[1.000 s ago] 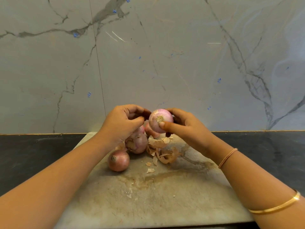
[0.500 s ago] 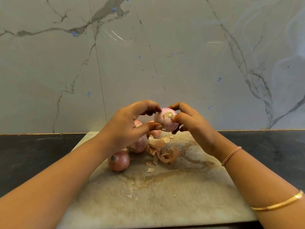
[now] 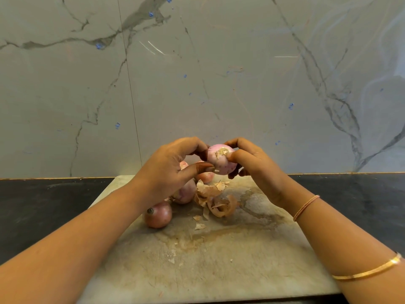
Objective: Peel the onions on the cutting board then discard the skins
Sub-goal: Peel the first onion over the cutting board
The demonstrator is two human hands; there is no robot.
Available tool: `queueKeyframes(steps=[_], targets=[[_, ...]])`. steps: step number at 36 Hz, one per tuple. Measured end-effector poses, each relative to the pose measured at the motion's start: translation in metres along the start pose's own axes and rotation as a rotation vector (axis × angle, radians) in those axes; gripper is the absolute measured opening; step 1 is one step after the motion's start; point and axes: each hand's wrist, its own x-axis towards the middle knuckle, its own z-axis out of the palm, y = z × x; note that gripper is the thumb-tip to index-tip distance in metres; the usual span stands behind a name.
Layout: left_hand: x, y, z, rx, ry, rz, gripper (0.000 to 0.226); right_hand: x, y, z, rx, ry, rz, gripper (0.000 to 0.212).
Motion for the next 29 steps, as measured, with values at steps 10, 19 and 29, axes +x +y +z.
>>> queueKeyframes(steps=[10, 19, 29], targets=[[0.0, 0.01, 0.003, -0.091, 0.077, -0.117, 0.038, -0.001, 0.003, 0.003, -0.041, -0.014, 0.001, 0.011], [0.0, 0.01, 0.006, -0.267, 0.169, -0.259, 0.028, -0.001, 0.007, 0.005, -0.118, 0.008, -0.043, 0.034], [0.002, 0.004, 0.005, -0.246, 0.184, -0.275, 0.034, -0.001, 0.0, 0.003, 0.036, -0.009, 0.021, 0.032]])
